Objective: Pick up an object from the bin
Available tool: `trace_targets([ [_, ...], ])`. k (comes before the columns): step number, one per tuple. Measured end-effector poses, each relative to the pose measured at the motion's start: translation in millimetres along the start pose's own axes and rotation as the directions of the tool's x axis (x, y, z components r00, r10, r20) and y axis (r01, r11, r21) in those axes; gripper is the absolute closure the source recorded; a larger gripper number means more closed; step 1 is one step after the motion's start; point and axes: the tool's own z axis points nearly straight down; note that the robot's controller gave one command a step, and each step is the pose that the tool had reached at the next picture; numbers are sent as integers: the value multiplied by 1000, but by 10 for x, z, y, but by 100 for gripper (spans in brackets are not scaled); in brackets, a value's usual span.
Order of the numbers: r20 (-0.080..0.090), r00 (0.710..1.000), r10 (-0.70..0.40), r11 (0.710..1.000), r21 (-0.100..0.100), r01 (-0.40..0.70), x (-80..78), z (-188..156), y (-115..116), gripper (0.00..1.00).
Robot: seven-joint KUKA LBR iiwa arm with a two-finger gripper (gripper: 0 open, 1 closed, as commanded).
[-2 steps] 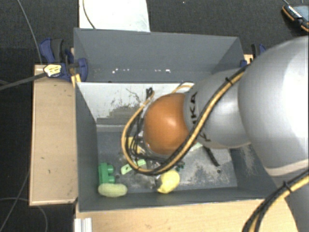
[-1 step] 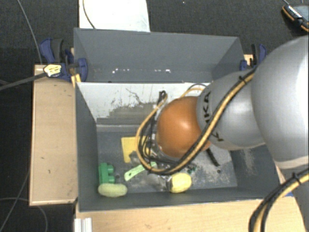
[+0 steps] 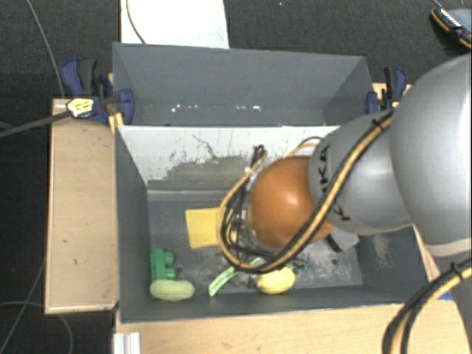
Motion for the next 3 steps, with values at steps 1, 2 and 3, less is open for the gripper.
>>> trace_targets([
  [1, 0, 1000, 0, 1000, 0, 0, 0, 0, -1, 100],
  [2, 4, 966, -258, 966, 6, 258, -93, -535, -697, 100],
  [3, -3, 1000, -19, 1000, -6, 19, -77, -908, -36, 100],
])
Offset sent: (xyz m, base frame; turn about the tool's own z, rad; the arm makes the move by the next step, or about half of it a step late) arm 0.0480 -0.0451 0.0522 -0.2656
